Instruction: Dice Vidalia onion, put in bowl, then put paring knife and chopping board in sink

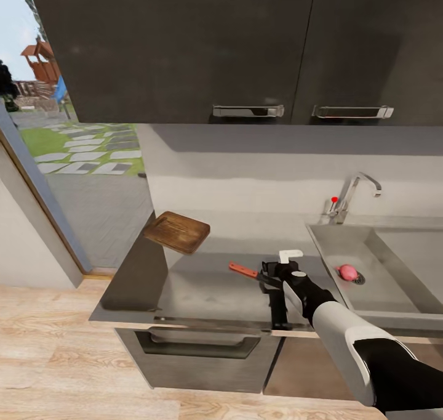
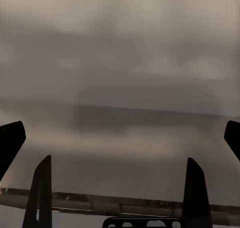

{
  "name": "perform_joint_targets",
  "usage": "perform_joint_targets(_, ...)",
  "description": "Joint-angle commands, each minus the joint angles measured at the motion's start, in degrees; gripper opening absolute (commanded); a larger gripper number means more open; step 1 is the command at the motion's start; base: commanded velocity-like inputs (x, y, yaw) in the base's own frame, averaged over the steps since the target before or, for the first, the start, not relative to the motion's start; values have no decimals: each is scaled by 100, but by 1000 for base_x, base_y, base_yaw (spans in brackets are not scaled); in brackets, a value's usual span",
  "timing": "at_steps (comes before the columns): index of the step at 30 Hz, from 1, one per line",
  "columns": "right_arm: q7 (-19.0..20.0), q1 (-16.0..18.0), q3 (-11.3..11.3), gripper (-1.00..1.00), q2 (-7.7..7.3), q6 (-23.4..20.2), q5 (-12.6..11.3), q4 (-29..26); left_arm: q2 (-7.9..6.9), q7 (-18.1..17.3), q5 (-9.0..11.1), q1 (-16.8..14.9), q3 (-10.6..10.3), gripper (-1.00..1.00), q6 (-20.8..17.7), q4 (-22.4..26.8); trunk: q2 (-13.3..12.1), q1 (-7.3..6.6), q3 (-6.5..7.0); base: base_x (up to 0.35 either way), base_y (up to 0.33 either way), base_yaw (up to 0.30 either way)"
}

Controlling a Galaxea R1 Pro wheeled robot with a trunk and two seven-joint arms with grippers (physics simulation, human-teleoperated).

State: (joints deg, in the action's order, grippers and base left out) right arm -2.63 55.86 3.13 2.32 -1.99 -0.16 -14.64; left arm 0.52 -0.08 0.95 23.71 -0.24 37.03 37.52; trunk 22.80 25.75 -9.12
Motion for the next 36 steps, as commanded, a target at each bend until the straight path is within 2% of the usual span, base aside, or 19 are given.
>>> perform_joint_targets(1,-27,4,32,100,1,-21,-2,-4,0,-1,10,2,-2,100,6,8,11,4,-11,0,0,0)
perform_joint_targets(27,-27,4,30,100,14,-21,-2,-4,0,-11,10,2,-2,100,6,-44,11,4,-41,-3,0,0)
perform_joint_targets(36,-27,4,30,100,14,-19,-8,-5,0,-18,2,2,-2,100,14,-102,11,4,-41,-223,0,0)
